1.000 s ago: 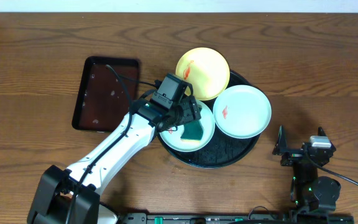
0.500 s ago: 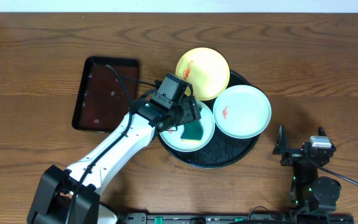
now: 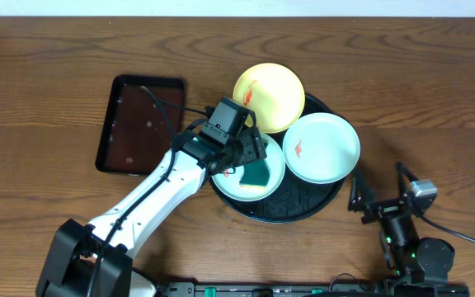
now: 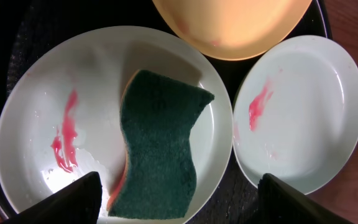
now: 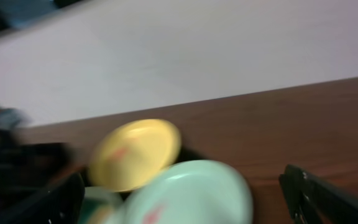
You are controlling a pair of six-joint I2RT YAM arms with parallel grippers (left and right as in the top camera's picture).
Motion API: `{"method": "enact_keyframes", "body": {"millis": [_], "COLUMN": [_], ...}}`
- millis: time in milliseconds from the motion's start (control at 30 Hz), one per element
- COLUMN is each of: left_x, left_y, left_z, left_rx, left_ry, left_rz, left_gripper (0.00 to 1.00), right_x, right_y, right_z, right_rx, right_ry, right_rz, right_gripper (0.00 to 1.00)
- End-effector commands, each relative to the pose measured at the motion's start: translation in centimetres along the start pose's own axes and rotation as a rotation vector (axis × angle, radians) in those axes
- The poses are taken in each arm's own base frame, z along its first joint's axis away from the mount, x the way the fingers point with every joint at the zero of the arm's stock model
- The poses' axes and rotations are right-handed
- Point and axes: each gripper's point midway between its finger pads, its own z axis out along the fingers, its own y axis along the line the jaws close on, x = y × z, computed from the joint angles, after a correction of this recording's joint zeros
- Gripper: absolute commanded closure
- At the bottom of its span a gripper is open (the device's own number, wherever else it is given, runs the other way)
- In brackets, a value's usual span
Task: Clean dirty plates on tray and stack at the side
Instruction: 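Reach the right gripper toward the right pale-green plate's rim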
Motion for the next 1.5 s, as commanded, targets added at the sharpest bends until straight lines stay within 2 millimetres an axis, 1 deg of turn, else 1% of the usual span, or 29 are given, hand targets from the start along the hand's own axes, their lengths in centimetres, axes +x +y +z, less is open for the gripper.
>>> {"method": "enact_keyframes", "body": {"millis": [0, 133, 233, 333, 367, 467, 600, 700, 767, 800, 867, 1000, 1067, 1100, 1200, 1467], "left_x": [0.0, 0.0, 0.0, 0.0, 0.0, 0.0, 0.0, 0.0, 0.0, 0.0, 0.0, 0.0, 0.0, 0.0, 0.0, 0.0], "left_y": [0.6, 0.6, 0.6, 0.6, 0.6, 0.6, 0.6, 0.6, 0.6, 0.6, 0.6, 0.6, 0.6, 0.6, 0.6, 0.6], "left_z": [0.4, 0.4, 0.4, 0.4, 0.4, 0.4, 0.4, 0.4, 0.4, 0.4, 0.4, 0.4, 0.4, 0.4, 0.4, 0.4], "left_rx": [-0.025, -0.025, -0.025, -0.025, -0.025, -0.025, -0.025, -0.025, -0.025, -0.025, -0.025, -0.025, -0.025, -0.025, -0.025, -0.025], "left_ry": [-0.002, -0.001, -0.001, -0.002, -0.001, -0.001, -0.002, -0.001, -0.001, -0.001, -0.002, -0.001, -0.001, -0.001, -0.002, -0.001], "left_rz": [0.004, 0.004, 0.004, 0.004, 0.004, 0.004, 0.004, 0.004, 0.004, 0.004, 0.004, 0.004, 0.004, 0.004, 0.004, 0.004], "left_gripper": [0.19, 0.19, 0.19, 0.19, 0.19, 0.19, 0.19, 0.19, 0.19, 0.19, 0.19, 0.19, 0.19, 0.19, 0.19, 0.19], "right_x": [-0.6, -2.3, -3.5, -5.5, -6.3, -7.7, -9.3, -10.1, -10.7, -10.8, -11.3, -11.5, -11.7, -11.6, -10.9, -10.7], "right_y": [2.9, 3.7, 5.0, 6.4, 6.8, 7.5, 8.0, 7.9, 7.8, 7.7, 7.5, 6.8, 6.8, 7.2, 9.7, 10.1], "right_z": [-0.3, -0.5, -0.9, -1.7, -1.9, -2.4, -2.1, -1.4, -0.5, -0.3, 0.8, 2.8, 3.6, 3.8, 3.5, 3.7], "right_rx": [-0.166, -0.208, -0.282, -0.352, -0.364, -0.375, -0.331, -0.291, -0.26, -0.252, -0.223, -0.176, -0.188, -0.216, -0.377, -0.397], "right_ry": [0.009, -0.046, -0.081, -0.153, -0.176, -0.194, -0.136, -0.063, 0.015, 0.038, 0.134, 0.307, 0.345, 0.359, 0.421, 0.445], "right_rz": [0.212, 0.291, 0.256, 0.198, 0.184, 0.144, 0.066, 0.01, -0.009, -0.008, 0.009, 0.056, 0.079, 0.089, 0.181, 0.223], "right_gripper": [0.01, 0.01, 0.01, 0.01, 0.01, 0.01, 0.01, 0.01, 0.01, 0.01, 0.01, 0.01, 0.01, 0.01, 0.01, 0.01]}}
